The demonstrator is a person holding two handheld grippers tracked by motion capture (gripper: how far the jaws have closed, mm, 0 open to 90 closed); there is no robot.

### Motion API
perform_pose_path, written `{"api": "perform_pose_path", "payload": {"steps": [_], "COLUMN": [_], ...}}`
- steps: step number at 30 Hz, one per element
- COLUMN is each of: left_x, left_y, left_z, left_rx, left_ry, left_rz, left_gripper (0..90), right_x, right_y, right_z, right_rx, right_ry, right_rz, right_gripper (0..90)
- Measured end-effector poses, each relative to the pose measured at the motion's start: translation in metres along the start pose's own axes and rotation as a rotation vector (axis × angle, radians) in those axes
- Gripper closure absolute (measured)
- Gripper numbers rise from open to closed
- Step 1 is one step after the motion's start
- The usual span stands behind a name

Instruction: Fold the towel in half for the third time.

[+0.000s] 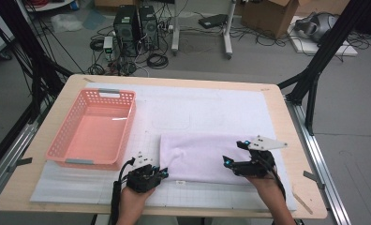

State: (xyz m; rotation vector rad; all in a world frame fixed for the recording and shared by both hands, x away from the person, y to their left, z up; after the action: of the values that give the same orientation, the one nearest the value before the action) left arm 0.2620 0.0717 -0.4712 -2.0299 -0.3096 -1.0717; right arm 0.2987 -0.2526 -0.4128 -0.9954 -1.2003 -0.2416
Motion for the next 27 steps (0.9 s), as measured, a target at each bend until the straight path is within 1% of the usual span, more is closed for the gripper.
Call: {"api": "perform_pose_path", "payload": {"steps": [2, 3, 6, 7, 8, 11, 13, 14, 16, 18, 21, 23, 27], "left_x": [0.000, 0.000, 0.000, 0.001, 0.000, 0.000, 0.000, 0.000, 0.000, -0.001, -0.001, -0.001, -0.002], "left_y": [0.000, -0.001, -0.001, -0.001, -0.001, -0.002, -0.003, -0.003, -0.003, -0.003, -0.003, -0.004, -0.004], "left_z": [0.001, 0.002, 0.002, 0.002, 0.002, 0.003, 0.003, 0.003, 0.003, 0.004, 0.004, 0.004, 0.005], "left_rx": [-0.011, -0.013, -0.017, -0.018, -0.020, -0.024, -0.031, -0.033, -0.038, -0.042, -0.043, -0.048, -0.053], "left_ry": [-0.011, -0.017, -0.023, -0.023, -0.024, -0.027, -0.029, -0.031, -0.039, -0.043, -0.043, -0.051, -0.054], "left_rz": [0.000, 0.000, -0.001, -0.001, -0.002, -0.004, -0.006, -0.007, -0.009, -0.012, -0.011, -0.015, -0.013], "left_gripper": [77.6, 77.6, 77.7, 77.7, 77.8, 77.8, 77.8, 77.7, 77.7, 77.6, 77.6, 77.6, 77.6], "right_x": [0.009, 0.013, 0.027, 0.030, 0.035, 0.045, 0.050, 0.052, 0.056, 0.058, 0.061, 0.064, 0.064], "right_y": [0.012, 0.017, 0.033, 0.038, 0.044, 0.061, 0.073, 0.079, 0.091, 0.100, 0.114, 0.123, 0.139], "right_z": [0.003, 0.004, 0.009, 0.010, 0.012, 0.018, 0.021, 0.022, 0.024, 0.024, 0.025, 0.027, 0.030], "right_rx": [0.018, 0.037, 0.060, 0.070, 0.078, 0.088, 0.107, 0.117, 0.122, 0.129, 0.139, 0.147, 0.150], "right_ry": [-0.009, -0.006, -0.010, -0.008, -0.022, -0.041, -0.050, -0.056, -0.056, -0.061, -0.063, -0.070, -0.079], "right_rz": [0.014, 0.022, 0.031, 0.037, 0.039, 0.062, 0.082, 0.091, 0.114, 0.122, 0.152, 0.153, 0.190], "right_gripper": [19.1, 19.1, 19.5, 22.1, 25.4, 27.0, 31.9, 33.4, 33.6, 35.1, 36.2, 38.5, 38.9]}}
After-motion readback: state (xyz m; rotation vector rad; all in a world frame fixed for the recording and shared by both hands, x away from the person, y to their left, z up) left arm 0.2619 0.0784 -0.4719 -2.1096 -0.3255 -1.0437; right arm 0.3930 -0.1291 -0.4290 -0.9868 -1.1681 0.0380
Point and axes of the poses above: each handheld gripper's, and its own axes: y roughly forward along the jaws, x roughly out of its top, z roughly to its left, the point moved 3 cm from there along y, roughly forward along the jaws, and after that the axes turned 4 degrees about -x, right-handed, at the moved point
